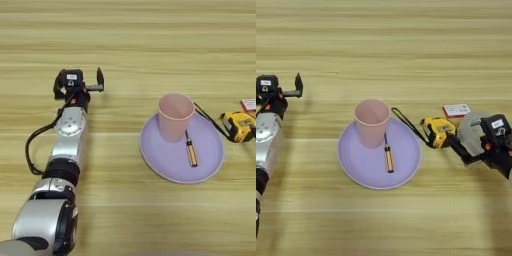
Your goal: Move the objects on the table
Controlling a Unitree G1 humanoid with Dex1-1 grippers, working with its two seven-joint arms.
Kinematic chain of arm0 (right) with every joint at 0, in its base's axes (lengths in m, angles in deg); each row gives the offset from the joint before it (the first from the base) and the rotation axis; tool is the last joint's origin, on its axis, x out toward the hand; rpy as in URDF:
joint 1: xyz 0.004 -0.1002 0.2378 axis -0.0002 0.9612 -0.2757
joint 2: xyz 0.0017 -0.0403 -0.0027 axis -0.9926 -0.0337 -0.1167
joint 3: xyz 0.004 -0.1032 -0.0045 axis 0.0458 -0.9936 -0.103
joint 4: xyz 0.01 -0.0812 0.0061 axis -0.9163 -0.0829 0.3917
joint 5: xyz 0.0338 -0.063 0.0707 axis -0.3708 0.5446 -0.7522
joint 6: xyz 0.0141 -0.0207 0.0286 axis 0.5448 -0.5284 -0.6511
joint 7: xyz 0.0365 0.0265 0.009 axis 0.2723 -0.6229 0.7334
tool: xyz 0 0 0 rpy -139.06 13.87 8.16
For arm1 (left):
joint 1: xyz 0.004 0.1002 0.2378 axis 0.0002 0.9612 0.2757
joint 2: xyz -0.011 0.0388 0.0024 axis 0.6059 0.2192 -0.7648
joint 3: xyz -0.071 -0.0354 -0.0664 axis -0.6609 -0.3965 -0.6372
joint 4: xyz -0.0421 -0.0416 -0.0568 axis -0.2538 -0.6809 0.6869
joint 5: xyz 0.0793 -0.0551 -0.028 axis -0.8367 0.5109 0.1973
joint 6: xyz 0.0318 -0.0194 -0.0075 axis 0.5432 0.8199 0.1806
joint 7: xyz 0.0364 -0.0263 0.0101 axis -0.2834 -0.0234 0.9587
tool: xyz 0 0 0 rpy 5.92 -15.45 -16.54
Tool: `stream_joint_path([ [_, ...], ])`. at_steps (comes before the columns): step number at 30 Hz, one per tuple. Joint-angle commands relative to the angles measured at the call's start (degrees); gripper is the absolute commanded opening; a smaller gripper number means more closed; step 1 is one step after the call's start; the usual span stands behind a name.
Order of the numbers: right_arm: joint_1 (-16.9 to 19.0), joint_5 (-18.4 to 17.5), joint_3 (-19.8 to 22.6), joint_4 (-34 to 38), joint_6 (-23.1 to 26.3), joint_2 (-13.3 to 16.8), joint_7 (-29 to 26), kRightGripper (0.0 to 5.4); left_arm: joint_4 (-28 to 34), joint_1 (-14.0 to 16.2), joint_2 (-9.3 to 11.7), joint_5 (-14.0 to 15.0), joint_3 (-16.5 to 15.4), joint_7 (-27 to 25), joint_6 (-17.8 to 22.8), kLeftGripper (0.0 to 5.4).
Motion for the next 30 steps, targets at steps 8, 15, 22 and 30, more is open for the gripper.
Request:
stream_joint_path([
  [8,4.5,-4.3,-0.4,4.9,3.1,-0.1,-3.9,5.38,0.3,0.3,0.1,-0.4,0.1,0.1,0.8,5.4],
  [15,7.5,-4.7,-1.5,3.7,4.0,-0.8,-3.8,5.38,0.3,0.3,0.3,-0.3,0.0,-0.1,0.8,5.4],
  [22,7.3,-3.5,-3.9,2.7,3.7,-1.9,-2.6,5.38,0.9,0.7,0.4,-0.6,0.2,-0.1,1.4,5.4],
  [30,5.8,-2.3,-5.2,1.2,3.3,-3.9,0.6,5.38,4.3,3.0,-0.1,-1.1,1.1,0.1,1.9,5.4],
])
